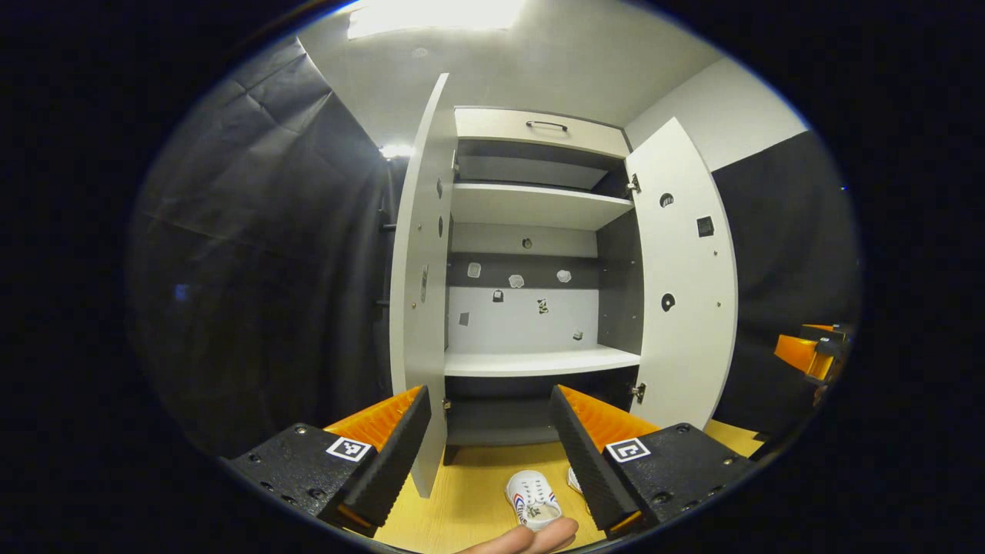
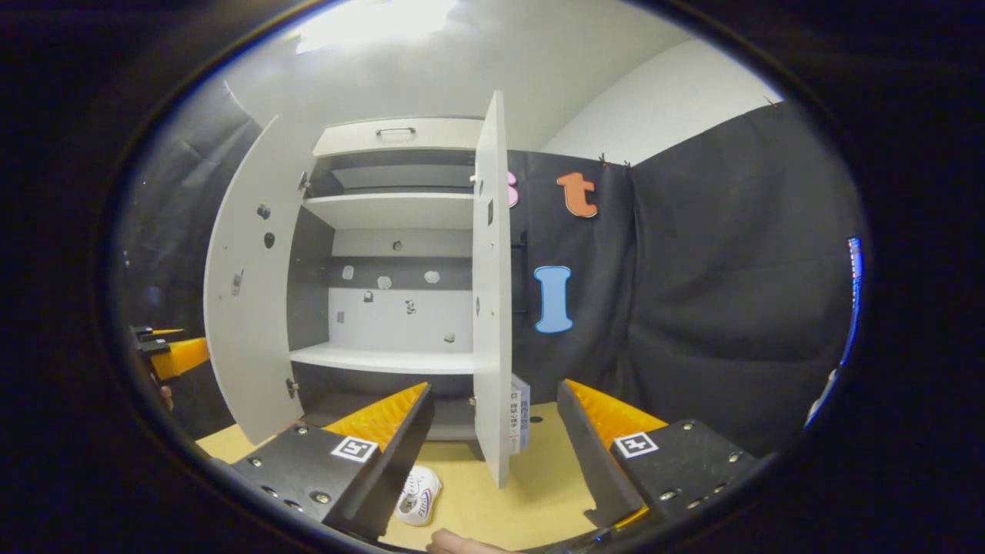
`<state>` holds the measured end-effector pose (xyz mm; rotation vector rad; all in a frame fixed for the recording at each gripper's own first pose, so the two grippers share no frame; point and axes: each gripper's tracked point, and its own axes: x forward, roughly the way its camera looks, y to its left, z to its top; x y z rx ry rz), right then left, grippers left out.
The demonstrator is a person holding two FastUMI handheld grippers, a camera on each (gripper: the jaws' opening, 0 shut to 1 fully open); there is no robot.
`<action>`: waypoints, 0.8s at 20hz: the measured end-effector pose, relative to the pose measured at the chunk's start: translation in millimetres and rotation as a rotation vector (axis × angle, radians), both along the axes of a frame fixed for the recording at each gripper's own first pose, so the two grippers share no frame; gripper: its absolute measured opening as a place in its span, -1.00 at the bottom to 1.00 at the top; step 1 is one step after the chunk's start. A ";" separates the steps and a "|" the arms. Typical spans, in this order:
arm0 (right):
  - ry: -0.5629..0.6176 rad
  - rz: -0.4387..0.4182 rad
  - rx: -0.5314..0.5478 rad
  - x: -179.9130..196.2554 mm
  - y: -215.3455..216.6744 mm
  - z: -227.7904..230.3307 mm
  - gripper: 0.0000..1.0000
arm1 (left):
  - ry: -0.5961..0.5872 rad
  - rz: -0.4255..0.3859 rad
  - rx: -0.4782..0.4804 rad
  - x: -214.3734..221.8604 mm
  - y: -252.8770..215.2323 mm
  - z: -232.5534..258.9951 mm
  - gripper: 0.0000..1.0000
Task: Grab one shoe with the right hand and put it into the shoe cabinet, grab the other shoe with the left hand and put it into the shoe cabinet; then close the right door with the right hand and the left door with the left hand.
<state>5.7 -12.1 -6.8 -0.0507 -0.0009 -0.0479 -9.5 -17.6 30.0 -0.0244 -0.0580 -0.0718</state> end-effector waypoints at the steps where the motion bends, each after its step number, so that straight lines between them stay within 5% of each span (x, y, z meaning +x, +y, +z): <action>1: 0.006 0.003 0.010 2.6 2.3 -4.7 0.92 | 0.000 -0.016 -0.006 -0.9 -3.2 -0.7 0.90; 10: 0.086 0.057 -0.037 37.6 51.0 -91.5 0.92 | 0.060 -0.037 -0.038 -0.9 -1.8 -34.0 0.90; 16: 0.283 0.100 -0.077 71.2 103.0 -220.3 0.92 | 0.094 -0.068 -0.031 -0.8 -1.3 -54.1 0.91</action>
